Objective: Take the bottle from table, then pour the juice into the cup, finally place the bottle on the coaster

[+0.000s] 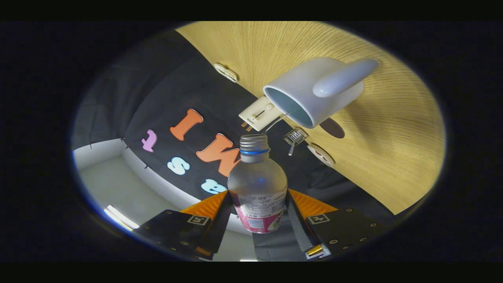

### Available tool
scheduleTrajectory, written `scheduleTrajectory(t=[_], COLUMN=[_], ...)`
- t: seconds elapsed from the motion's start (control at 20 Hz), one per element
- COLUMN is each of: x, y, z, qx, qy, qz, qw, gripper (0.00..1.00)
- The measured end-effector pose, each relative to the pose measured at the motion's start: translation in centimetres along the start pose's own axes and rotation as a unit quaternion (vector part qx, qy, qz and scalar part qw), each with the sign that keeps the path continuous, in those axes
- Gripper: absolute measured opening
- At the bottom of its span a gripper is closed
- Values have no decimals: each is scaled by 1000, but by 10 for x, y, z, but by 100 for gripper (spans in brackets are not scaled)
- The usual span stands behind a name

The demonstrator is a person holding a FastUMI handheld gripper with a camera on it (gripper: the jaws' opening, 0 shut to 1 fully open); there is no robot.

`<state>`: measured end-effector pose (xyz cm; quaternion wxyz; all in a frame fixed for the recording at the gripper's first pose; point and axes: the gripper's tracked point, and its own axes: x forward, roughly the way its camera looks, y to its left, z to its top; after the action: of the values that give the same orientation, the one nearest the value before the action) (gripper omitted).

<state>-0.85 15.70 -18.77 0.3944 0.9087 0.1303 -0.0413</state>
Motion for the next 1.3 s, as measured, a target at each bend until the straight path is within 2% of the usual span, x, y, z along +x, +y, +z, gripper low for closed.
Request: scheduleTrajectory(t=[0.4, 0.7, 0.9, 1.0, 1.15, 1.3], x=[0, -1, -5, -7, -6, -8], y=[-1, -10, -15, -16, -18, -8], z=[-1, 1, 6, 11, 26, 43], qx=[18, -6, -73, -127, -220, -313], qy=[4, 1, -9, -19, -39, -62], qz=[-3, -18, -39, -52, -80, -89], qw=[1000, 1000, 997, 990, 971, 943], gripper=[75, 75, 75, 75, 75, 75])
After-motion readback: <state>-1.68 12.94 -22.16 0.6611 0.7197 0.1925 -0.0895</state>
